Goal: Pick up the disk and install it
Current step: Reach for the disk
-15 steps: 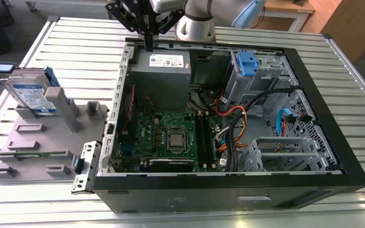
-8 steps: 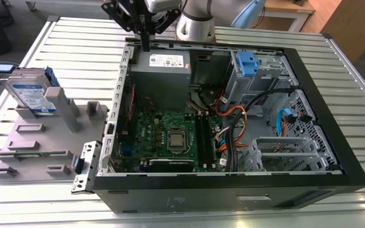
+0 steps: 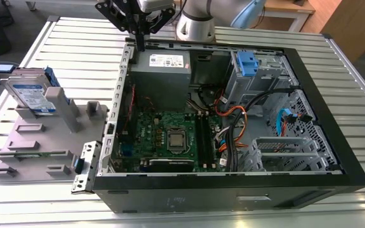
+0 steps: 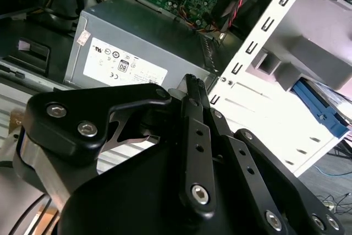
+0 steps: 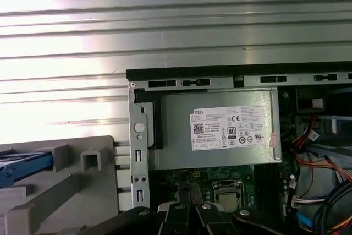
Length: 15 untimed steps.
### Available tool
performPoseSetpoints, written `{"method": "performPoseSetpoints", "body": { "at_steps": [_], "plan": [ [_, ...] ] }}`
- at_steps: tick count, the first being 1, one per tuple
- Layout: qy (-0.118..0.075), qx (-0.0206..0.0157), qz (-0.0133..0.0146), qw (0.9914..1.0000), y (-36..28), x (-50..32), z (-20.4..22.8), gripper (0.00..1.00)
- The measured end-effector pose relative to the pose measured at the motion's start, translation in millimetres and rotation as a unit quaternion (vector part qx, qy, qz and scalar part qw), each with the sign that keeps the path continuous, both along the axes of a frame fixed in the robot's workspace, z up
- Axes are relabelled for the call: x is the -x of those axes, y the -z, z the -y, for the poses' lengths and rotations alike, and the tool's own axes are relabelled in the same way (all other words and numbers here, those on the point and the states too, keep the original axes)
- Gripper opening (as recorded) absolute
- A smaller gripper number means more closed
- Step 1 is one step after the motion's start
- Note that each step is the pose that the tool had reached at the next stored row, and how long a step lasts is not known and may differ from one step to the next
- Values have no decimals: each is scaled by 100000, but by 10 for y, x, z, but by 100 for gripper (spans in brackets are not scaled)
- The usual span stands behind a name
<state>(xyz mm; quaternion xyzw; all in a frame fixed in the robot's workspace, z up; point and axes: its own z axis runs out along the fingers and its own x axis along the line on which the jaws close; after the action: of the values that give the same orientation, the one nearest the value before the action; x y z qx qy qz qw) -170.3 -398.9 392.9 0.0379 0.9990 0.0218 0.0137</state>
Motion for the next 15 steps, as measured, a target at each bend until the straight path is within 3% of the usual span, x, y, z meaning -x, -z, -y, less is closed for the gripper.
{"method": "performPoseSetpoints", "body": {
  "at_steps": [15],
  "plan": [
    [-2,-2,5,100000,1,130,0,11]
  ]
}}
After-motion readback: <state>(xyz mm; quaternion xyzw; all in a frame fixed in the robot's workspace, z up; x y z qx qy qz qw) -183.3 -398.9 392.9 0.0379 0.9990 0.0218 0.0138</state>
